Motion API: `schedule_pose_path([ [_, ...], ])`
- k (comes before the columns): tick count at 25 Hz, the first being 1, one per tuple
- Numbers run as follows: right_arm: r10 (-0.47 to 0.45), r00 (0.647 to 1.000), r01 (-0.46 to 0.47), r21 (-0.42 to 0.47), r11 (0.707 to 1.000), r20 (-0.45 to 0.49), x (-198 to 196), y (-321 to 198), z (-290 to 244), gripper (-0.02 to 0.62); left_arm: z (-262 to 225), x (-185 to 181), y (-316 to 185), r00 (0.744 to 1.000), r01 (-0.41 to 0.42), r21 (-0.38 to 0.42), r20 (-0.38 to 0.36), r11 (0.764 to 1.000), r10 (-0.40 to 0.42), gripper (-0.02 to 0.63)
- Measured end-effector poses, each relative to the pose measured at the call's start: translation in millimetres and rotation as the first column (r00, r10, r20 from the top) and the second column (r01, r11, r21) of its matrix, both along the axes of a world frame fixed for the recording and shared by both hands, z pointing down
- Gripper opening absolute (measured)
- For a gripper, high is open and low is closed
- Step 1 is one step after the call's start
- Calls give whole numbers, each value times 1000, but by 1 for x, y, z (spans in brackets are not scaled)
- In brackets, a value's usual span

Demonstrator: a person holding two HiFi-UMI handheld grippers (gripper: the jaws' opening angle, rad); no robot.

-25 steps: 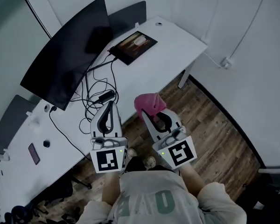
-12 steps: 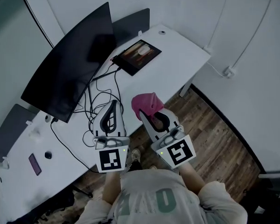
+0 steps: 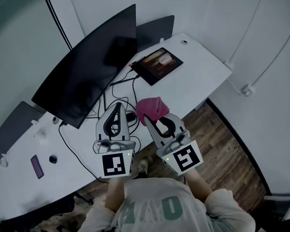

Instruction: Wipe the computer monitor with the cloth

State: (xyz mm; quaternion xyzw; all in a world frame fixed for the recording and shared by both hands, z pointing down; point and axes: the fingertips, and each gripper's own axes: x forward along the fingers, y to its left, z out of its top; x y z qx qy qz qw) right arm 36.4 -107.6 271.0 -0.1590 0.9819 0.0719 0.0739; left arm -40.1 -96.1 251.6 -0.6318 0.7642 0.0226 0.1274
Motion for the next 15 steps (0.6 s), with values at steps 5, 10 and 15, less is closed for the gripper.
schedule_pose_path([
  [5,-36,999,36,18,999,-12,-22,-8,1,51,-6,-21,-2,1000,27,10,-4,1000,-27,14],
  [10,-84,996,85,35,996,-34,-45,-14,-8,51,-14,-35,-1,1000,23,-23,1,999,-23,14],
  [15,-117,993,117,66,991,-3,-75,-17,-25,51,-32,-59,4,998,65,4,24,998,-65,14],
])
